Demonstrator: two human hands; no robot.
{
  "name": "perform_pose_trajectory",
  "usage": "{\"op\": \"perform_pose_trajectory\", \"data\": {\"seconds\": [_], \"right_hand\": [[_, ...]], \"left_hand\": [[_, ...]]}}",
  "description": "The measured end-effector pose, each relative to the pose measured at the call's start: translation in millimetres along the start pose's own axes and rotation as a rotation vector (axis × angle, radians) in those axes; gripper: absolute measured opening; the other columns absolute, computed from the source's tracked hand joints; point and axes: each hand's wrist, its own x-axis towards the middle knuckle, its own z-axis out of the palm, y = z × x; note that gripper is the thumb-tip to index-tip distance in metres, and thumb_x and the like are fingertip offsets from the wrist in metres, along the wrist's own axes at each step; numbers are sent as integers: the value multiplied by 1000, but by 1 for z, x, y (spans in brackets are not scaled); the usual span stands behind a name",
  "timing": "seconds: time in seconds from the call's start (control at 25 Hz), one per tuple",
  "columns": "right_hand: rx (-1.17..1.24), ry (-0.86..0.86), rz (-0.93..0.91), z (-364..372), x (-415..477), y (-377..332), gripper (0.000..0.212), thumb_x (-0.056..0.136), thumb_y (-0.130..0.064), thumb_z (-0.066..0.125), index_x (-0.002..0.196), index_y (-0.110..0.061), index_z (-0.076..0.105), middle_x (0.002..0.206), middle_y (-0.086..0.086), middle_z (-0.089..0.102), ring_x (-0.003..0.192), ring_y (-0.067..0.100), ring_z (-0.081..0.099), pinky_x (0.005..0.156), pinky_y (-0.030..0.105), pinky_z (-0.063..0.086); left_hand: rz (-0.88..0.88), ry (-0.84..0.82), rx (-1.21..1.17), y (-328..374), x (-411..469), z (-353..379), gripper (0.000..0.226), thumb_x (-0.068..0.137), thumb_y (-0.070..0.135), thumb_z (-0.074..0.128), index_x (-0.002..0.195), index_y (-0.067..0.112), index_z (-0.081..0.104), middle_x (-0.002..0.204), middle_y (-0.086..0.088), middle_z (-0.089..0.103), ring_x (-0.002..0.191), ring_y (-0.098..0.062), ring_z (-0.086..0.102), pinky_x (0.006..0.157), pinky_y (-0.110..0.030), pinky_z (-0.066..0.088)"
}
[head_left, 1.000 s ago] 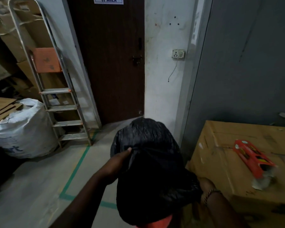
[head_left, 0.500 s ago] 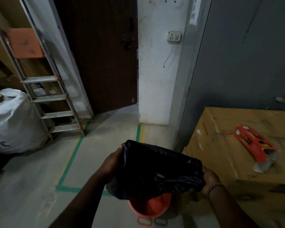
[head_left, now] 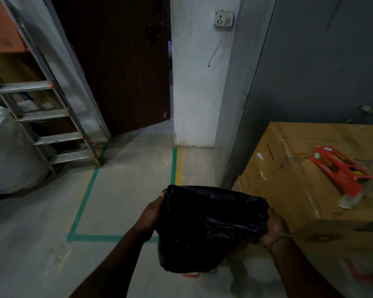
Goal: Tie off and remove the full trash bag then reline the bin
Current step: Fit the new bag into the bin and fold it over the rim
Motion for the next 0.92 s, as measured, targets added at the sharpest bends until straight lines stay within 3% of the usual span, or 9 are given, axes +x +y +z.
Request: {"op": "perform_pose_trajectory", "data": {"seconds": [0.16,0.28,0.44,0.56,0.72,0.92], "right_hand": [[-11,-83,11,21,0,4,54,104,-50,41,144,-15,53,141,12,58,123,37,57,99,49,48],[-112,-133,-5,38,5,7,58,101,-57,42,140,-17,57,135,11,62,118,36,61,87,45,55],[-162,-249,35,55,22,12,56,97,-63,44,120,-19,69,118,12,70,111,37,64,88,51,55],[-197,-242,48,64,29,17,61,93,-68,47,122,-19,70,121,15,72,110,42,65,92,61,53],[-221,-271,50,69,38,14,64,93,-67,48,126,-16,68,123,17,70,111,42,65,97,63,50],[-248,-332,-36,69,44,6,66,91,-67,53,132,-17,65,126,12,70,110,41,68,95,64,52]], "left_hand": [[9,6,-8,-10,10,5,64,86,79,45,119,32,73,113,1,77,103,-20,73,97,-46,57],[73,-4,-14,-17,13,7,57,97,71,41,125,33,71,118,3,75,106,-16,73,96,-43,57],[115,25,-22,-25,21,7,52,100,66,38,116,33,75,113,1,77,105,-19,73,97,-50,56],[130,41,-25,-33,25,6,51,100,67,37,115,37,75,116,2,76,109,-18,72,100,-50,54],[139,109,-59,-35,23,12,48,102,63,37,110,35,75,108,5,78,104,-17,73,95,-45,58],[179,124,-95,-48,26,23,60,98,71,38,130,30,68,123,0,74,113,-20,70,100,-50,55]]}}
